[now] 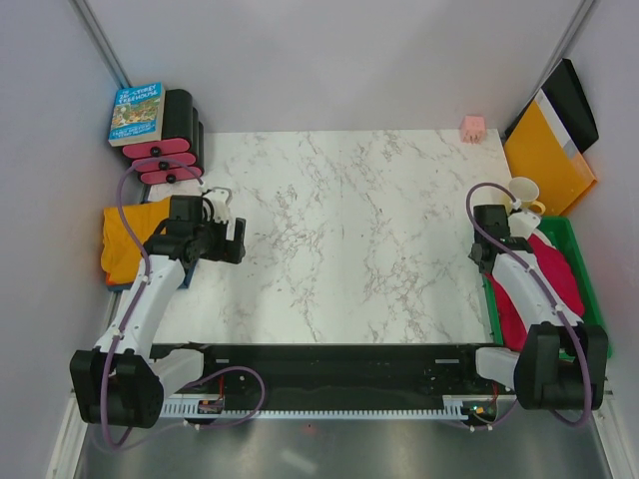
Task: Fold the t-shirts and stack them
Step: Grab crumpled tshirt from bin with the right arm
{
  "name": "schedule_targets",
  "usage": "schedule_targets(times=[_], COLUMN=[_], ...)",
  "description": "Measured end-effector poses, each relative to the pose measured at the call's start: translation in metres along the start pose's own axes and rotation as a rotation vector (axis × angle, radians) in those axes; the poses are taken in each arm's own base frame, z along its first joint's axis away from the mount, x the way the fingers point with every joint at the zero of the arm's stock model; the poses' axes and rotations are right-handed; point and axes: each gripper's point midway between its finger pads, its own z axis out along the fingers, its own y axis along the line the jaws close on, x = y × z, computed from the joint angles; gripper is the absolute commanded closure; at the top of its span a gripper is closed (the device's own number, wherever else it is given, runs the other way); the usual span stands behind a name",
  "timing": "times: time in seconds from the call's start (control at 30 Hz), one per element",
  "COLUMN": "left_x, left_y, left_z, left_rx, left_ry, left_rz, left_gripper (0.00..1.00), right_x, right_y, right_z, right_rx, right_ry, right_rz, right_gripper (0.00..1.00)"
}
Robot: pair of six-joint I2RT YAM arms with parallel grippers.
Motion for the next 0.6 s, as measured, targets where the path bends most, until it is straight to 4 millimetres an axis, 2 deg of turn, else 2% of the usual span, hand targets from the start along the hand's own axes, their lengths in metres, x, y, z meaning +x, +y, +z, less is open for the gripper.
schedule_targets(times=[0.07,0.13,0.17,0.2,0.33,0.43,0.53,0.6], left_x=[0.0,0.0,0.001,0.001,0.004,0.004,0.004,0.004], left_y=[0.0,0.0,0.0,0.0,0.0,0.0,0.0,0.0], left_z=[0.0,0.001,0.001,0.002,0.006,0.006,0.006,0.006], left_rx=[0.0,0.0,0.0,0.001,0.002,0.003,0.003,0.003], left_ry=[0.0,0.002,0.005,0.009,0.025,0.028,0.027,0.027], left_rz=[0.0,0.0,-0.001,-0.001,-0.003,-0.004,-0.004,-0.004], left_gripper=[0.01,0.01,0.01,0.01,0.01,0.02,0.02,0.02], right_x=[0.001,0.0,0.0,0.0,-0.002,-0.011,-0.034,-0.06], right_y=[-0.001,0.0,0.0,0.001,0.0,0.003,0.014,0.031], right_z=[0.002,0.002,0.002,0.002,0.001,-0.01,-0.041,-0.074], right_rx=[0.006,0.0,-0.002,-0.004,-0.006,-0.057,-0.17,-0.277], right_ry=[0.009,0.005,0.005,0.005,0.001,-0.034,-0.123,-0.194], right_rz=[0.002,0.01,0.007,0.008,0.005,0.014,0.032,0.039], right_gripper=[0.53,0.68,0.8,1.0,1.0,1.0,1.0,1.0])
